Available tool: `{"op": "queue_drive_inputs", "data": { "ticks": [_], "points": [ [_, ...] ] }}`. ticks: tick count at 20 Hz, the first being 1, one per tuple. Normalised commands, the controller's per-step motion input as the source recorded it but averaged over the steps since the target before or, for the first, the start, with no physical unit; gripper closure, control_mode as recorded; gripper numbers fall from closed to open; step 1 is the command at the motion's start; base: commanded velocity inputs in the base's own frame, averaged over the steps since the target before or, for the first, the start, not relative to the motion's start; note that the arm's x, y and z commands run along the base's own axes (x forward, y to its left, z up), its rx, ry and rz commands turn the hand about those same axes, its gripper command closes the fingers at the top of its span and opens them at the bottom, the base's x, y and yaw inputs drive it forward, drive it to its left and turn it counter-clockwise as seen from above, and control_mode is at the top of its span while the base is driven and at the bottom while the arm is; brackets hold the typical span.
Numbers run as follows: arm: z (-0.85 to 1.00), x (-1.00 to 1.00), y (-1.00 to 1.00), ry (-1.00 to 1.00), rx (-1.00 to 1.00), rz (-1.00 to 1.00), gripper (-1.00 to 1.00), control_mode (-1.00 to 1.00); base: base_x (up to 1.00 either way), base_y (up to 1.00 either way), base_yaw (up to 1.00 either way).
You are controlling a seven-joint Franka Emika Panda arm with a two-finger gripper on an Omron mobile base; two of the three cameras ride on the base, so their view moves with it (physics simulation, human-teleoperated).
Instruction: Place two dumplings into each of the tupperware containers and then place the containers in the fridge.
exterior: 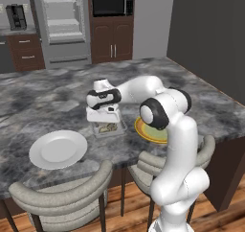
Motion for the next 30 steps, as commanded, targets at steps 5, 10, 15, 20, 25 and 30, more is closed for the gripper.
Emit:
{"op": "queue_drive_inputs", "data": {
  "ticks": [5,10,15,20,25,30],
  "points": [
    [0.16,0.1,0.0,0.0,0.01,0.0,-1.0,-1.0,0.0,0.0,0.0],
    [0.08,-0.32,-0.35,-0.03,0.0,-0.03,-1.0,-1.0,0.0,0.0,0.0],
    [-0.22,-0.04,-0.61,-0.16,0.03,-0.1,-1.0,-1.0,0.0,0.0,0.0],
    [-0.25,0.0,-0.53,-0.18,0.07,-0.07,-1.0,-1.0,0.0,0.0,0.0],
    [-0.11,0.0,-0.21,-0.2,0.01,-0.01,-1.0,-1.0,0.0,0.0,0.0],
    [-0.18,0.01,-0.06,-0.05,0.0,0.0,-1.0,-1.0,0.0,0.0,0.0]
  ]
}}
